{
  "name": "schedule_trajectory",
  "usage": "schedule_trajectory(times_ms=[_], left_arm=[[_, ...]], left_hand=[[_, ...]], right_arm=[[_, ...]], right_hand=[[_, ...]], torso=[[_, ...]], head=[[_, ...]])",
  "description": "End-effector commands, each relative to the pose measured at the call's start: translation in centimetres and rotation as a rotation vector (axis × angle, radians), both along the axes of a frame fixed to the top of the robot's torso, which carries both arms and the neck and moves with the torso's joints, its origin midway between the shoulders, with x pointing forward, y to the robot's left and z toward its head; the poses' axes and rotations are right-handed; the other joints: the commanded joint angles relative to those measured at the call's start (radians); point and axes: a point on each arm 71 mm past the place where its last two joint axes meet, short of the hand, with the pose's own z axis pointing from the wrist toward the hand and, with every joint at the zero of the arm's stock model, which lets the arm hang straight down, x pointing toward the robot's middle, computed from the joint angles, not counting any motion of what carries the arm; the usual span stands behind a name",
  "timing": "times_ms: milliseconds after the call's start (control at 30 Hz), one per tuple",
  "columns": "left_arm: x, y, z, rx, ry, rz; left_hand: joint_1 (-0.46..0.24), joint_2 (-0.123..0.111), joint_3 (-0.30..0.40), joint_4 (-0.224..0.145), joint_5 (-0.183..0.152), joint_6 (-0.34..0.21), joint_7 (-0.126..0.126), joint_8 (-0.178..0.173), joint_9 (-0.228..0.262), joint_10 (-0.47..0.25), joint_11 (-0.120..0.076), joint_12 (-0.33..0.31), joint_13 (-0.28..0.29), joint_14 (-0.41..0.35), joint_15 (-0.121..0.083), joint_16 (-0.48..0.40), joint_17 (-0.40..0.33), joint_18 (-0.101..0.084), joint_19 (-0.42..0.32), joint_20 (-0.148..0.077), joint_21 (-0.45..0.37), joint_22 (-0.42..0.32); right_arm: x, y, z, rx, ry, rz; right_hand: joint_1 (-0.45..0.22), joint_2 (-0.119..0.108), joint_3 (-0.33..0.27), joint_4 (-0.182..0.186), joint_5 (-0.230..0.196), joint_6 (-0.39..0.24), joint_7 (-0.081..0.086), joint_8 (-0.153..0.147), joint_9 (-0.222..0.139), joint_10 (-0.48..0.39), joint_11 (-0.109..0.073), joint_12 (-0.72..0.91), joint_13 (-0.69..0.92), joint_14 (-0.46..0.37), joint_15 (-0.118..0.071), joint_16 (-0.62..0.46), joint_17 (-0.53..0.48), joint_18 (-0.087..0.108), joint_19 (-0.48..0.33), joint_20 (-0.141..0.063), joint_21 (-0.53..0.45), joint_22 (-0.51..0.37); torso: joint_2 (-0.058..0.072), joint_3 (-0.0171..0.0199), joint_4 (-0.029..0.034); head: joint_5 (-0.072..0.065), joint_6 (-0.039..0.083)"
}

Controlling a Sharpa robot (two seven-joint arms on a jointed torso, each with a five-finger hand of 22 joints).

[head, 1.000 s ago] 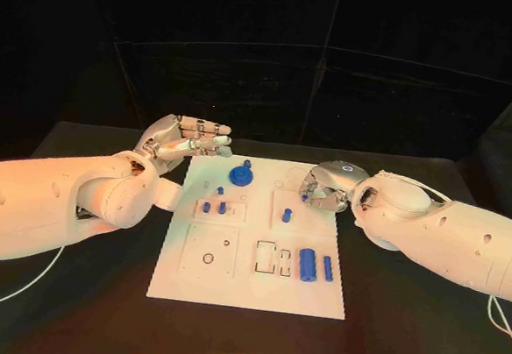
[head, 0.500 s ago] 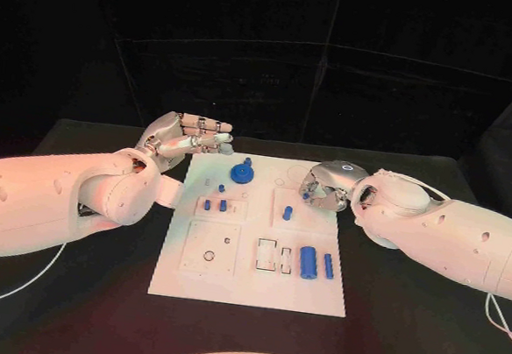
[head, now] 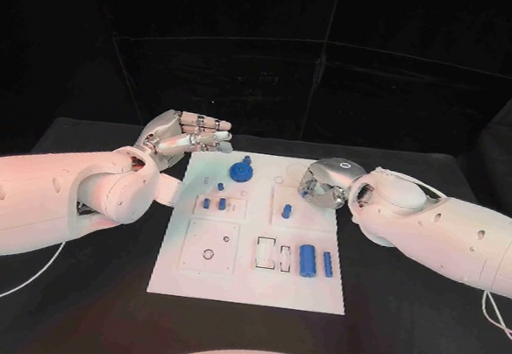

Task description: Assemble the parts on the task board

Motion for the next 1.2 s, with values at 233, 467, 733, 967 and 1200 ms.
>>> schedule_trajectory(times_ms=[233, 467, 733, 967, 1200], left_arm=[[0.0, -0.2, 0.1, -0.012, 0.003, -0.015], [0.0, -0.1, 0.1, -0.009, 0.007, -0.013], [0.1, 0.1, 0.0, -0.006, 0.010, -0.010], [0.2, 0.2, -0.1, -0.004, 0.013, -0.007], [0.2, 0.3, -0.1, -0.004, 0.016, -0.010]], left_hand=[[0.000, 0.005, -0.002, 0.001, 0.002, -0.005, 0.005, -0.007, -0.002, -0.001, 0.003, -0.004, 0.000, 0.007, 0.001, -0.008, -0.003, 0.006, 0.009, 0.000, -0.005, -0.005], [0.002, 0.005, -0.001, 0.000, 0.002, -0.006, 0.005, -0.008, -0.002, -0.002, 0.003, -0.004, 0.000, 0.008, 0.001, -0.010, -0.004, 0.006, 0.010, 0.000, -0.005, -0.007], [0.004, 0.004, -0.001, -0.002, 0.002, -0.008, 0.006, -0.008, -0.002, -0.003, 0.004, -0.004, 0.000, 0.008, 0.001, -0.012, -0.005, 0.005, 0.011, 0.000, -0.006, -0.010], [0.005, 0.004, -0.001, -0.003, 0.002, -0.011, 0.008, -0.008, -0.002, -0.006, 0.005, -0.005, 0.000, 0.008, 0.002, -0.015, -0.007, 0.005, 0.011, 0.000, -0.008, -0.014], [0.004, 0.004, -0.001, -0.003, 0.002, -0.013, 0.008, -0.009, -0.002, -0.007, 0.006, -0.005, 0.000, 0.008, 0.003, -0.017, -0.008, 0.005, 0.011, 0.001, -0.009, -0.016]], right_arm=[[0.1, -0.2, 0.3, -0.009, -0.073, -0.047], [-0.2, -0.5, 0.8, 0.035, -0.119, -0.052], [-0.7, -0.8, 1.4, 0.100, -0.147, -0.064], [-1.3, -1.4, 1.8, 0.134, -0.148, -0.073], [-2.5, -1.4, 3.1, 0.188, -0.147, -0.061]], right_hand=[[-0.037, -0.007, 0.034, -0.023, -0.015, 0.006, 0.002, -0.003, 0.002, 0.016, -0.001, -0.021, 0.001, 0.071, -0.004, 0.012, 0.036, -0.009, -0.001, -0.002, 0.018, 0.017], [-0.053, -0.014, 0.042, -0.029, -0.019, 0.006, 0.003, -0.007, 0.001, 0.017, 0.000, -0.030, 0.001, 0.070, -0.003, 0.017, 0.036, -0.009, -0.004, -0.001, 0.023, 0.023], [-0.060, -0.018, 0.046, -0.033, -0.021, 0.004, 0.004, -0.009, 0.000, 0.016, 0.001, -0.035, 0.001, 0.070, -0.003, 0.022, 0.037, -0.010, -0.004, -0.001, 0.028, 0.028], [-0.065, -0.021, 0.050, -0.036, -0.020, 0.004, 0.005, -0.011, 0.000, 0.016, 0.002, -0.038, 0.001, 0.070, -0.002, 0.025, 0.038, -0.010, -0.004, 0.000, 0.031, 0.031], [-0.067, -0.022, 0.052, -0.039, -0.020, 0.004, 0.005, -0.012, 0.000, 0.016, 0.002, -0.040, 0.001, 0.070, -0.002, 0.026, 0.038, -0.010, -0.004, 0.000, 0.033, 0.034]], torso=[[-0.001, -0.0001, -0.0023], [-0.002, 0.0002, -0.0005], [-0.002, 0.0001, 0.0004], [-0.001, -0.0002, 0.0004], [-0.001, -0.0005, -0.0009]], head=[[-0.002, -0.004], [-0.004, -0.002], [-0.002, 0.000], [-0.001, -0.001], [0.006, -0.002]])
